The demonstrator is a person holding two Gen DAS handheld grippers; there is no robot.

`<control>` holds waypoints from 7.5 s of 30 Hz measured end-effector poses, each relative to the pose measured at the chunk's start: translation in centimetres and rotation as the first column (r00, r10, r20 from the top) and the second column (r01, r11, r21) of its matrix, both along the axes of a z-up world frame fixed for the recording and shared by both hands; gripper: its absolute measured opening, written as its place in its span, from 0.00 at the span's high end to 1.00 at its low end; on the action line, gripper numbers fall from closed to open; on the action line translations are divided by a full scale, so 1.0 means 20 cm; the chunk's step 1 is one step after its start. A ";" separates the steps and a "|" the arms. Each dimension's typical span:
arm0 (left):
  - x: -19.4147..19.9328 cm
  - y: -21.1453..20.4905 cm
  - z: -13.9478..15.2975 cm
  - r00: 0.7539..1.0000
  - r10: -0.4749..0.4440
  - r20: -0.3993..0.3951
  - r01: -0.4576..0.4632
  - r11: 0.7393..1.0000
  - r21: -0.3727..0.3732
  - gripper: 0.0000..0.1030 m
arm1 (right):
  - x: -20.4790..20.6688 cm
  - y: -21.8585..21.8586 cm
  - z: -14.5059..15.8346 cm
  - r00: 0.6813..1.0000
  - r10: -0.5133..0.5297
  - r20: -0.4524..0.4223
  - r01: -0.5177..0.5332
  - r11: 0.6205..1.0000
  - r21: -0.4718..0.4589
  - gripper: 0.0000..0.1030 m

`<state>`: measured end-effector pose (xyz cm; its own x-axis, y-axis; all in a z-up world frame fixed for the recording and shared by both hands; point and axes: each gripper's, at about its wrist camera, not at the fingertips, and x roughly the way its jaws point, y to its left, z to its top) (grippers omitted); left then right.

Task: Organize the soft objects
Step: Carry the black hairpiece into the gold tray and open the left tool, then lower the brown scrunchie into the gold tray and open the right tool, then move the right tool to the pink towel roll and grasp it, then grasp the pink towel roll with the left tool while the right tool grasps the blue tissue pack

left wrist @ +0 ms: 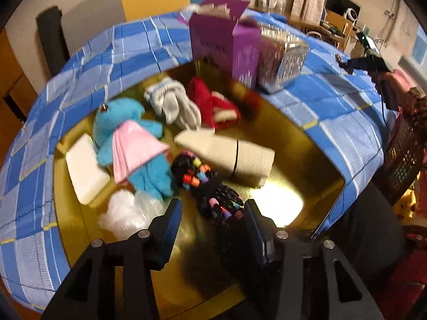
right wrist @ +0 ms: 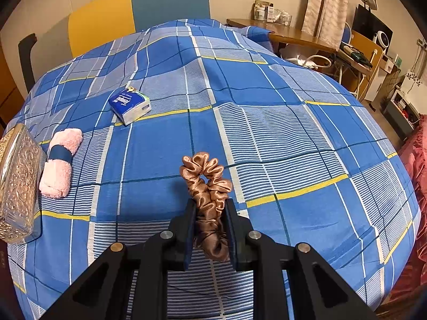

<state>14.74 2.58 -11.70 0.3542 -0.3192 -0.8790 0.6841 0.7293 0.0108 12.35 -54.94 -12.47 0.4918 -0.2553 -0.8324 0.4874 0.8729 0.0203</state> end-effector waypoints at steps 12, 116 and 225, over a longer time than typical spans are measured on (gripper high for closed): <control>0.12 0.22 0.10 0.973 0.224 0.061 -0.220 0.973 -0.067 0.38 | -0.02 0.02 0.06 0.999 0.008 0.053 -0.007 1.000 -0.011 0.81; -0.19 -0.32 0.26 0.966 0.260 -0.002 -0.236 0.874 -0.425 0.00 | 0.63 0.56 -0.10 0.948 0.282 0.149 -0.319 0.855 0.410 0.60; 0.49 -2.13 -0.19 0.961 0.256 -0.105 -0.273 0.935 -0.226 0.14 | 0.10 -0.09 -0.02 0.993 -0.061 0.102 0.021 0.934 0.357 0.45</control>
<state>24.63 -39.92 -15.41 0.3923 -0.4240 -0.8163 0.4585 0.8595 -0.2260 14.33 -56.72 -12.94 0.5804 0.0254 -0.8139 0.4995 0.7783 0.3805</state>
